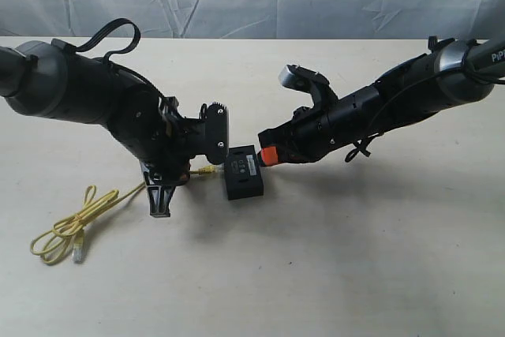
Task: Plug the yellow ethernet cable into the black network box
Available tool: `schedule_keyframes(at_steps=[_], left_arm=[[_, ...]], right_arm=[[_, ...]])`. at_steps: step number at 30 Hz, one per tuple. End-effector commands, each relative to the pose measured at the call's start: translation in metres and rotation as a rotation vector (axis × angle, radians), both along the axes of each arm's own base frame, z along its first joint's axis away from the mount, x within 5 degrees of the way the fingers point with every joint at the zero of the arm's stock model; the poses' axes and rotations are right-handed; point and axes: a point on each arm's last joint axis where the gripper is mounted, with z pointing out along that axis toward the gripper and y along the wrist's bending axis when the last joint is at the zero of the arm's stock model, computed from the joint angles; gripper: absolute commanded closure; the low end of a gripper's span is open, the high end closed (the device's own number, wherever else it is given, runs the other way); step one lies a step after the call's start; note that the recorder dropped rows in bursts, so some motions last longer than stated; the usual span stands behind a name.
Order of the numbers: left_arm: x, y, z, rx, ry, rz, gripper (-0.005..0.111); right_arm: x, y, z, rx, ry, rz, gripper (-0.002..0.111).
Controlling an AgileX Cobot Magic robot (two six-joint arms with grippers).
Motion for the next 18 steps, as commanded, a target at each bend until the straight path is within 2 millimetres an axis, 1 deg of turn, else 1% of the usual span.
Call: schedule_keyframes(at_steps=[1, 18], left_arm=[[-0.0003, -0.0015, 0.0123, -0.016, -0.028, -0.007, 0.107], [-0.0006, -0.0011, 0.0120, -0.011, -0.025, -0.009, 0.107]], right_arm=[[0.0021, 0.0000, 0.0017, 0.003, -0.021, 0.003, 0.109], [0.0012, 0.0016, 0.0033, 0.030, -0.007, 0.005, 0.109]])
